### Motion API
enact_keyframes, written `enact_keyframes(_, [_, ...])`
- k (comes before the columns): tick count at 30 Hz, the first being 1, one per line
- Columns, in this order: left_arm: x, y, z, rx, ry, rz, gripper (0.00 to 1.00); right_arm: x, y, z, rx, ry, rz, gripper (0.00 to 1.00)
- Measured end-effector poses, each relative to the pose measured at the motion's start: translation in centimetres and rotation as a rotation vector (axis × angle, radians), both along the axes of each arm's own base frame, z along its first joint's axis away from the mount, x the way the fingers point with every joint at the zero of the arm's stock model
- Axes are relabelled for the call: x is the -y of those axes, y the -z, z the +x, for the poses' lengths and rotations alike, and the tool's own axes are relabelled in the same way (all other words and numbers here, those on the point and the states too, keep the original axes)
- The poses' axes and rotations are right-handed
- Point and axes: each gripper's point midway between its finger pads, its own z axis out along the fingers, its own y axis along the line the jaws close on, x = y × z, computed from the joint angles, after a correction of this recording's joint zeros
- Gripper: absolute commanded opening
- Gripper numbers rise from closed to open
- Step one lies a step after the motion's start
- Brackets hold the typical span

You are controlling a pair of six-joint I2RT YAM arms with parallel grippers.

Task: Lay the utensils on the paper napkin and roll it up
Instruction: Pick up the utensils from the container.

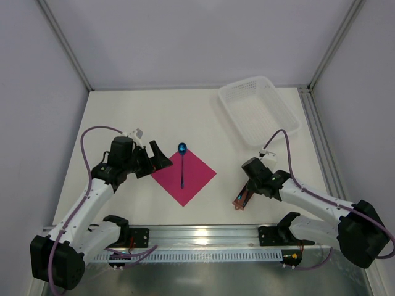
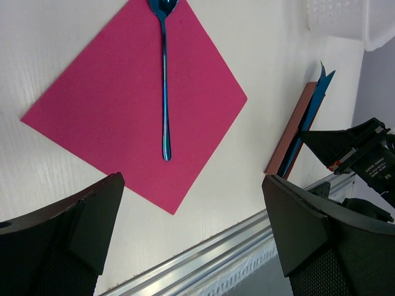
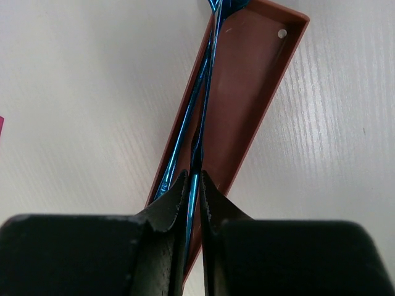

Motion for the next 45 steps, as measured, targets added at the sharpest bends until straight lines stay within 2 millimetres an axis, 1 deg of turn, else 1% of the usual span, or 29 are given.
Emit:
enact_keyframes(8, [-0.1, -0.3, 0.0, 0.013, -0.005, 0.001, 1.0, 0.0, 0.2, 0.0, -0.003, 0.003, 0.0, 0.12])
enact_keyframes(14, [-0.1, -0.4, 0.0, 0.018, -0.006, 0.001, 1.0, 0.0, 0.3, 0.0, -0.007, 0.003, -0.003, 0.14])
enact_keyframes(17, [-0.2, -0.5, 0.0, 0.021, -0.007, 0.0, 0.99, 0.0, 0.4, 0.0, -0.01, 0.004, -0.005, 0.09])
enact_keyframes(18, [-0.2, -0.5, 0.0, 0.023, -0.007, -0.001, 1.0, 0.0, 0.4, 0.0, -0.009, 0.005, -0.004, 0.05])
enact_keyframes(19, [-0.2, -0.6, -0.1, 0.025, -0.007, -0.001, 1.0, 0.0, 0.4, 0.0, -0.009, 0.007, -0.003, 0.04])
enact_keyframes(25, [-0.2, -0.7, -0.2, 0.025, -0.008, 0.0, 1.0, 0.1, 0.3, 0.0, -0.007, 0.005, -0.011, 0.04])
enact_keyframes(28, [-0.3, -0.7, -0.3, 0.021, -0.01, 0.003, 0.99, 0.8, 0.3, -0.6, -0.024, 0.0, -0.034, 0.04])
enact_keyframes(33, [-0.3, -0.9, -0.4, 0.027, -0.011, 0.002, 1.0, 1.4, -0.9, -1.3, -0.02, -0.002, -0.039, 0.04])
enact_keyframes(36, [-0.3, -0.9, -0.4, 0.027, -0.011, 0.002, 0.99, 1.3, -1.8, -1.1, -0.004, -0.001, -0.031, 0.04])
enact_keyframes(42, [-0.4, -0.8, -0.2, 0.027, -0.016, 0.007, 1.0, 1.4, -3.0, -1.0, 0.009, -0.003, -0.029, 0.04])
enact_keyframes(45, [-0.6, -0.4, 0.0, 0.016, -0.026, 0.022, 1.0, 1.1, -4.3, -0.4, 0.031, -0.011, -0.027, 0.04])
